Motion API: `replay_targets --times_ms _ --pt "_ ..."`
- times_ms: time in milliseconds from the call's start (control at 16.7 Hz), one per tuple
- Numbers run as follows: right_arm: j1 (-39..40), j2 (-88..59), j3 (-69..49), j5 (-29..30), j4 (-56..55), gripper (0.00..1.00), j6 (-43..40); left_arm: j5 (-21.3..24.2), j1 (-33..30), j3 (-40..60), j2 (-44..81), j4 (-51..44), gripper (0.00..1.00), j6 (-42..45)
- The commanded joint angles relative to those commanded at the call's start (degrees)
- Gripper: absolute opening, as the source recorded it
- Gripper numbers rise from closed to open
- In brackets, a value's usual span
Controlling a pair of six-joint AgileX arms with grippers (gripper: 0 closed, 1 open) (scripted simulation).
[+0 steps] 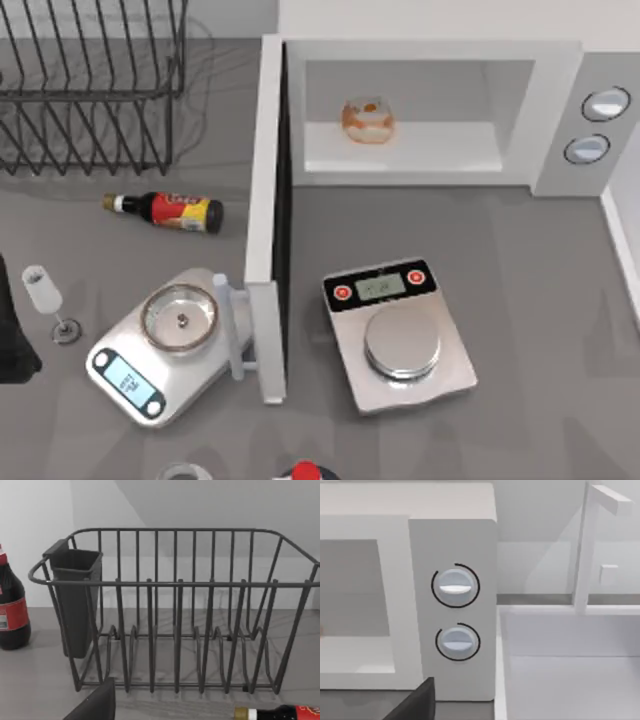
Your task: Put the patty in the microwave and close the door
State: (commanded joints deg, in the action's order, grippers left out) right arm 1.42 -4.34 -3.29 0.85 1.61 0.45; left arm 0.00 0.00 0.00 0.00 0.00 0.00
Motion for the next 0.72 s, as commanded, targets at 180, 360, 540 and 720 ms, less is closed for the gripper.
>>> replay_targets --times_ms 180,360,540,720 --pt "-1.35 4.15 3.14 -0.81 -1.52 1.00 -0.42 0.00 0.00 0.00 0.00 0.00 1.00 0.00" --pt "-1.42 4.34 3.29 -0.85 -1.61 1.00 -0.45 0.00 0.00 0.00 0.00 0.00 1.00 0.00" --pt "-1.42 4.34 3.29 -0.85 -1.61 1.00 -0.45 0.00 0.00 0.00 0.00 0.00 0.92 0.00" --pt "-1.42 4.34 3.29 -0.85 -1.61 1.00 -0.45 0.00 0.00 0.00 0.00 0.00 0.70 0.00"
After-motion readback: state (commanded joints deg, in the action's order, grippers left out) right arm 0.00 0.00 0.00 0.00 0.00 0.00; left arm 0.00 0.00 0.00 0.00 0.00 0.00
